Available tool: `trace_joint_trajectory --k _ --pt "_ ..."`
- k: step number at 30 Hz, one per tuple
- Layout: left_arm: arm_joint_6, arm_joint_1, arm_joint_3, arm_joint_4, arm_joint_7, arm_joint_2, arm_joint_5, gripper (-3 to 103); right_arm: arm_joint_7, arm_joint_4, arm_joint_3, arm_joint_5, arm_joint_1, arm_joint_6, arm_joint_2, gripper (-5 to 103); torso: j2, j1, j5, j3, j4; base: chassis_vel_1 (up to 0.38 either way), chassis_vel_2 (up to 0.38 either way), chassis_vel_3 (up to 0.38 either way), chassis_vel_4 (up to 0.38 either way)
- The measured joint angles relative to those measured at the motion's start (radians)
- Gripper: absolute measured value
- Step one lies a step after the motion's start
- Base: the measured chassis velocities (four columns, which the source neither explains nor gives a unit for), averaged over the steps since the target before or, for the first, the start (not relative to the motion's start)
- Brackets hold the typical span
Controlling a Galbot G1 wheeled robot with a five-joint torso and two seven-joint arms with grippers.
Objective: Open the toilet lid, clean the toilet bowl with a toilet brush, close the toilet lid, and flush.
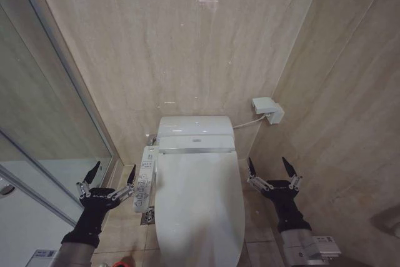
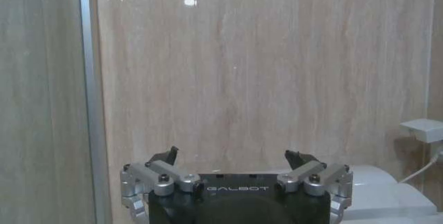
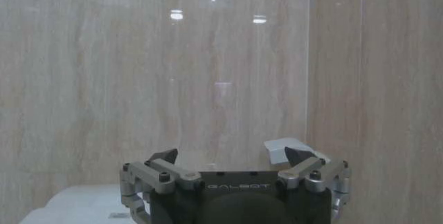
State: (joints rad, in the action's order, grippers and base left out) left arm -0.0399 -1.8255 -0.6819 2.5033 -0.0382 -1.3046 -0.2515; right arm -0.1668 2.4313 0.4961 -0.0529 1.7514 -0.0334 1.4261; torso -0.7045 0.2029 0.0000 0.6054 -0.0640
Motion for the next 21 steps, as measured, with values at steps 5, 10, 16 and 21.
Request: trace_joint_trajectory --k 5,10,16,21 --pt "0.001 -0.007 0.000 -0.001 -0.001 -0.007 0.014 100 0.000 0.000 0.000 0.000 0.000 0.000 0.000 100 0.000 0.000 0.0000 0.000 0.0000 0.000 0.000 0.000 0.000" --pt "0.001 -0.006 -0.005 -0.002 -0.001 -0.003 0.015 100 0.000 0.000 0.000 0.000 0.000 0.000 0.000 100 0.000 0.000 0.0000 0.000 0.0000 0.000 0.000 0.000 0.000" --pt "0.000 -0.005 -0.005 -0.002 -0.001 -0.003 0.015 100 0.000 0.000 0.000 0.000 0.000 0.000 0.000 100 0.000 0.000 0.0000 0.000 0.0000 0.000 0.000 0.000 0.000" --pt "0.000 -0.005 -0.005 -0.002 -0.001 -0.002 0.015 100 0.000 0.000 0.000 0.000 0.000 0.000 0.000 100 0.000 0.000 0.0000 0.000 0.0000 0.000 0.000 0.000 0.000"
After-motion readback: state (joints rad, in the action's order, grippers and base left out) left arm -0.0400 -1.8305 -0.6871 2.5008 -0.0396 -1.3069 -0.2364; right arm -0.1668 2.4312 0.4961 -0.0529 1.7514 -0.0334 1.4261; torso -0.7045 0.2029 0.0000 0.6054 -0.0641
